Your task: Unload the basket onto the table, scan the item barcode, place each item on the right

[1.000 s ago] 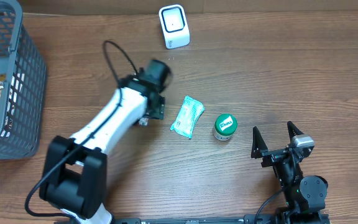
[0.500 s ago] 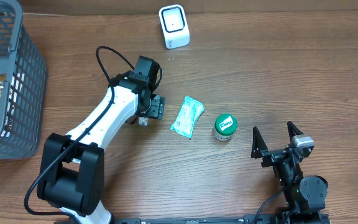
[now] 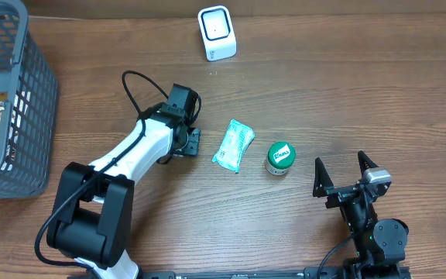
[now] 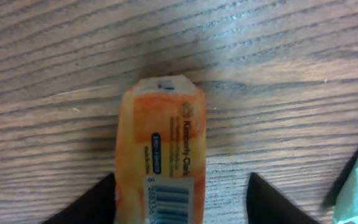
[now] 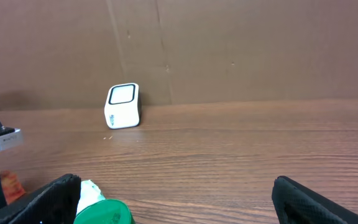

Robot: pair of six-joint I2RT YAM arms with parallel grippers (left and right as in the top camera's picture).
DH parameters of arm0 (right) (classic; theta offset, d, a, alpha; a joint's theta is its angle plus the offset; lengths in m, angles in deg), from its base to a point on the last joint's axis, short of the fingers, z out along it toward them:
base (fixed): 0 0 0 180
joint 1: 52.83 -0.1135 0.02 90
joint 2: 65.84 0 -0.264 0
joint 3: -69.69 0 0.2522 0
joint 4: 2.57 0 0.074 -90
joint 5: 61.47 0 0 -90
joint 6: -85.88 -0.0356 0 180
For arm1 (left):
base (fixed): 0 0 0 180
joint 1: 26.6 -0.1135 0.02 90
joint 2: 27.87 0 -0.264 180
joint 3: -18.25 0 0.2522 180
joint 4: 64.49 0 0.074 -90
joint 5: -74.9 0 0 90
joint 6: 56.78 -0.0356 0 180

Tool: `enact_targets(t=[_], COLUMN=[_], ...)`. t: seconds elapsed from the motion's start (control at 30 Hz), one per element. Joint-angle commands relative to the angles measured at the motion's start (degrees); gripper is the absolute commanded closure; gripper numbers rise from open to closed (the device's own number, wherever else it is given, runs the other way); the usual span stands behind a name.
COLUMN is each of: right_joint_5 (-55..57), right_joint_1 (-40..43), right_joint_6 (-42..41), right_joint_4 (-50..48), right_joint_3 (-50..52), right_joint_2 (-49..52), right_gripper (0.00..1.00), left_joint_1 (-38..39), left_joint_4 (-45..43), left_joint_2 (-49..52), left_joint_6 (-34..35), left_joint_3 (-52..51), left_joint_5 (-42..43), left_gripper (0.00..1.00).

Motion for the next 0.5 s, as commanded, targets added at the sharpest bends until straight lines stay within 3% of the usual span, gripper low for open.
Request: enact_targets(t=[0.0,0.07,0.17,0.2,0.27,0.3,0.4,0.47], right_joint_5=[0.72,0.72,0.72,0.72,0.72,0.72,0.72,0.72], right_joint_1=[0.33,0.33,0.33,0.33,0.33,0.33,0.33,0.33], right_joint_6=[-0.39,-0.39,-0.39,-0.39,-0.39,-0.39,-0.39,-0.39], right_joint_4=[-0.17,-0.17,-0.17,-0.17,-0.17,-0.17,-0.17,-0.17], right_joint_3=[0.61,0.61,0.61,0.61,0.61,0.61,0.61,0.61], right_joint_2=[-0.57,-0.57,-0.57,-0.57,-0.57,-0.57,-0.57,-0.57], right_gripper=[0.00,0.00,0.00,0.00,0.00,0.00,0.00,0.00], left_joint_1=[0.13,0.13,0.11,0.11,0.11,0.11,0.13,0.13], left_joint_4=[-0.68,-0.87,-0.87,-0.90,-1.07,-1.16,-2.12,-2.40], left_joint_2=[0.81,0.81,0.81,0.81,0.81,0.81,0.81,0.81], left_joint_6=[-0.68,-0.68,-0.68,-0.68,-0.68,-0.68,-0.68,-0.68], left_joint_3=[-1.14,-1.46,-1.57,-1.55,-1.55,-1.55,-1.68,-1.77], left_joint_5=[0.48,0.48,0.48,0.48,0.48,0.48,0.48,0.46], left_gripper=[0.61,0.68,0.68,0.65,0.49,0.48,0.69,0.71])
